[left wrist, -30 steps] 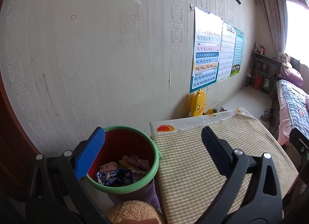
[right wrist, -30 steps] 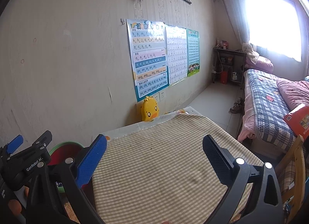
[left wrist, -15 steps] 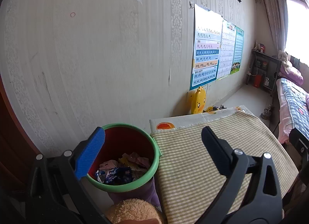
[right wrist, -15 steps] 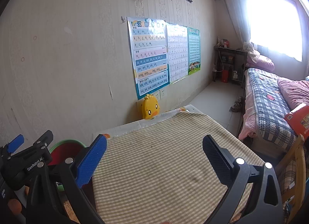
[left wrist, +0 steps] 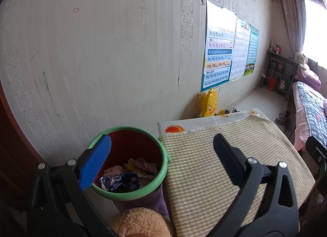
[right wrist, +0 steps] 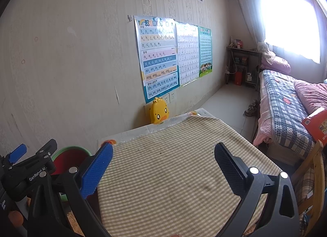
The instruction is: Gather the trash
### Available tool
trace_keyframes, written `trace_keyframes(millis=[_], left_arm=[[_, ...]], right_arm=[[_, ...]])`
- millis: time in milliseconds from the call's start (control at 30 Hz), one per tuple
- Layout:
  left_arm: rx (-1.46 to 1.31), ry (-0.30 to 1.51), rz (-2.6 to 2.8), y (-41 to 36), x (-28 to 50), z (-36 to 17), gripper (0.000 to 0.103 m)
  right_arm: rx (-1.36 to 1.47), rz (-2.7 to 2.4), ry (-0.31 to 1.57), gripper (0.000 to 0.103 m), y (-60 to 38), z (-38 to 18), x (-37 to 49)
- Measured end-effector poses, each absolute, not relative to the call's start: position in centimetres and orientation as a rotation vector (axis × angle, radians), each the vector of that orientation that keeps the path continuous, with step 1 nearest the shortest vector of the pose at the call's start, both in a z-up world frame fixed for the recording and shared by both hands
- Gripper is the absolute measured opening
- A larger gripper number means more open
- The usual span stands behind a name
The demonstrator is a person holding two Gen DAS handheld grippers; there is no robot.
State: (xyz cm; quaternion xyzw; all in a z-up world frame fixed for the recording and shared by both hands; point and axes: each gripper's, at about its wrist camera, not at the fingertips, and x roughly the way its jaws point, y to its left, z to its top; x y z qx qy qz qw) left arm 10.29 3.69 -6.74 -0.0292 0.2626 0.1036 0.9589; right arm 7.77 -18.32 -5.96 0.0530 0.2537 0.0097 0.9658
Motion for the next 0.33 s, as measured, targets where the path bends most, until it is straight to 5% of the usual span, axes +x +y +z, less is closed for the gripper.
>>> trace_keyframes(millis=[333], left_arm=[[-0.020, 0.577, 0.225, 3.5, 11.5, -8.5, 0.098]], right_arm=[[0.131, 0.017, 0.614, 0.096, -19.3, -9.6, 9.7]])
